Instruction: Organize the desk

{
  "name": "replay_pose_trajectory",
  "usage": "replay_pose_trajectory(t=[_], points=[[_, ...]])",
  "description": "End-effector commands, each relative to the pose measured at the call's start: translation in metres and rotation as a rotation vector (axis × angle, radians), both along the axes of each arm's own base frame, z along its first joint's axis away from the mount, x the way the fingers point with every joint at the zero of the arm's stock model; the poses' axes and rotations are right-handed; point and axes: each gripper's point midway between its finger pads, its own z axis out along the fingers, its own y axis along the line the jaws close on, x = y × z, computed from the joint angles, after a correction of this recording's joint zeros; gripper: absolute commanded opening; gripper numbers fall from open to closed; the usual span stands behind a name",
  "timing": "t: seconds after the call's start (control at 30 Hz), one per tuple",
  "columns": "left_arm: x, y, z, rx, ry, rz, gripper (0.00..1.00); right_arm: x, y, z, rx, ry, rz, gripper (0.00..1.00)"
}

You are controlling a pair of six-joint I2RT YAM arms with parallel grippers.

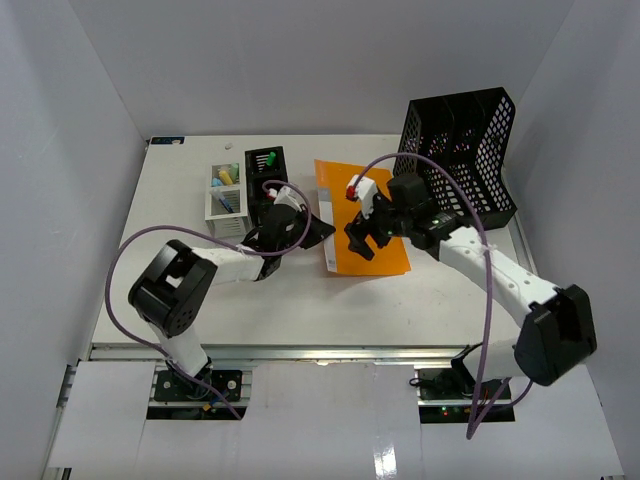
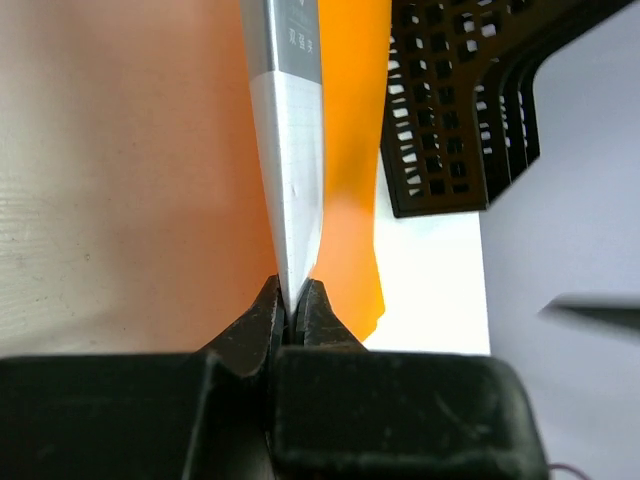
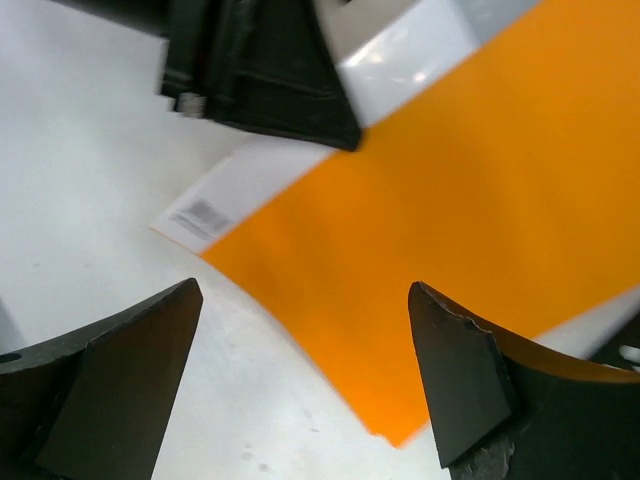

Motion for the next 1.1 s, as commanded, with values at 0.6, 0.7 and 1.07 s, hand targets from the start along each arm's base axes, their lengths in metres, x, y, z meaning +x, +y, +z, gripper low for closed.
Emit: replay_pose_trajectory(t=[0.6,0.7,1.07], points=[[-0.125,0.059,0.171,0.064,-0.665,-0.280,0.00,-0.008,-0.096,0.145,0.618,0.000,-0.004,0.90],[-0.140,0.066,0.188,0.021,-0.711,-0.290,0.00,-0.015,-0.092,0.149,0.686,0.002,0.013,0.90],[-0.173,0.064,0.219,-0.104,-0.794,-0.377,0.10,-0.032,-0.087,0.158,0.755,-0.010,0.070,0.90]])
